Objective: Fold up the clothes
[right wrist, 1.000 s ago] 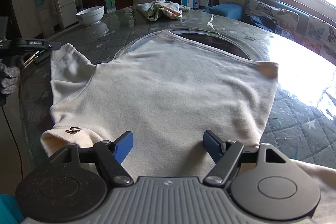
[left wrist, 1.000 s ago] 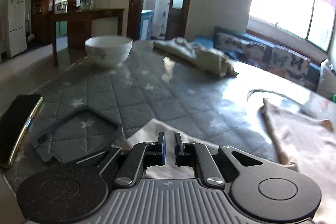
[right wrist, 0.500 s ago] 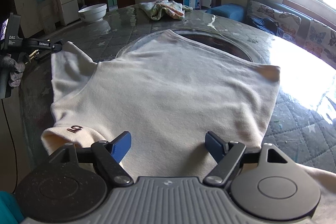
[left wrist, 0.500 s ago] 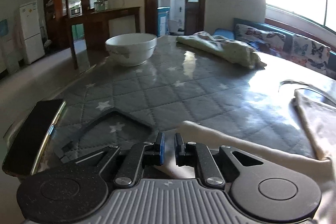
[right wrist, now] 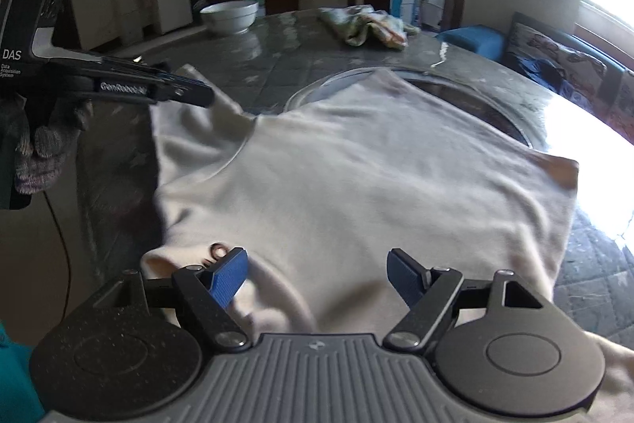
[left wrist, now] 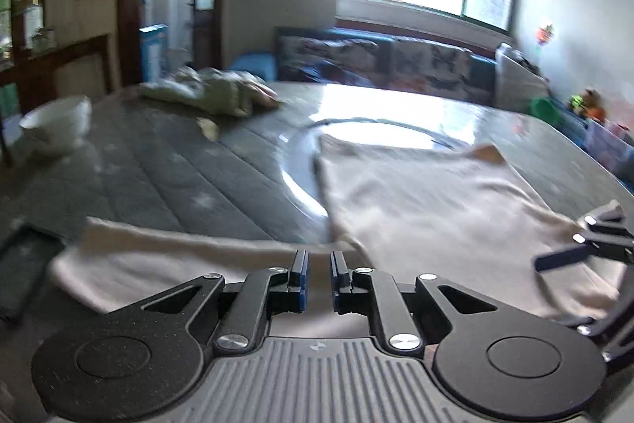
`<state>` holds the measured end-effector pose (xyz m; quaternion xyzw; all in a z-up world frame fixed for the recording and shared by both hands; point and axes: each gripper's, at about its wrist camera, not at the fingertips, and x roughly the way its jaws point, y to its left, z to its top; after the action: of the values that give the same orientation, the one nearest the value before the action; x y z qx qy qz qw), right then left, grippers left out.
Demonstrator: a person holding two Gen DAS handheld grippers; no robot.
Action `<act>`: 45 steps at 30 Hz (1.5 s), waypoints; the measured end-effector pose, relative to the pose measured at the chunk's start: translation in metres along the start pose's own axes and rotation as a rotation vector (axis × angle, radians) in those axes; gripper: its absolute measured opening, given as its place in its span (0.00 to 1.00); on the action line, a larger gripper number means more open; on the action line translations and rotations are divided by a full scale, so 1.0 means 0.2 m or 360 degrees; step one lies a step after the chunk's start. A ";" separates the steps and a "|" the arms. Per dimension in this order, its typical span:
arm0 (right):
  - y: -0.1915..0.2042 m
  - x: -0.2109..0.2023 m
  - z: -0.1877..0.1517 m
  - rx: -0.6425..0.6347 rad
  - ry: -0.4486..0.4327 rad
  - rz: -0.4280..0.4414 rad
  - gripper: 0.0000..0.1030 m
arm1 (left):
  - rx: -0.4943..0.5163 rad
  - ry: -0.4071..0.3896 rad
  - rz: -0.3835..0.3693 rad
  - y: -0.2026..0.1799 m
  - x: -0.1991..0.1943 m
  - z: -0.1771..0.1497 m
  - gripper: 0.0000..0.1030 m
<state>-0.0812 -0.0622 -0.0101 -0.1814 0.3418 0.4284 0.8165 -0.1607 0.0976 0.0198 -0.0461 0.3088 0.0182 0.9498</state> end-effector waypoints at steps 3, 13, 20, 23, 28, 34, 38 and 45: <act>0.02 0.00 -0.02 -0.0021 -0.0002 0.0002 0.77 | 0.0042 0.0039 -0.0009 -0.05 0.01 -0.06 0.12; 0.03 -0.05 -0.03 -0.0029 -0.0033 0.0004 0.77 | 0.0022 0.0055 0.0068 0.03 -0.04 -0.13 0.21; 0.02 -0.15 -0.06 -0.0003 -0.0071 -0.0025 0.75 | 0.0037 0.0033 0.0065 0.01 -0.09 -0.10 0.21; 0.00 -0.19 -0.08 0.0038 -0.0072 -0.0014 0.53 | 0.0070 -0.0007 -0.0006 -0.05 -0.11 -0.06 0.21; 0.00 -0.22 -0.11 0.0072 -0.0037 0.0036 0.27 | 0.0154 -0.0048 -0.0186 -0.22 -0.10 -0.01 0.21; 0.07 -0.21 -0.15 0.0018 0.0006 0.0077 0.17 | 0.0252 -0.0027 -0.0354 -0.40 -0.03 -0.02 0.21; 0.09 -0.22 -0.17 -0.0003 0.0017 0.0086 0.18 | 0.0313 0.0046 -0.0421 -0.47 0.02 -0.09 0.21; 0.07 -0.25 -0.21 0.0082 -0.0012 0.0082 0.19 | 0.0374 0.0112 -0.0429 -0.50 0.05 -0.15 0.21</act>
<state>-0.1286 -0.1073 -0.0042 -0.1498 0.3541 0.4412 0.8109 -0.1648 -0.0042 -0.0027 0.0237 0.3329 -0.1470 0.9311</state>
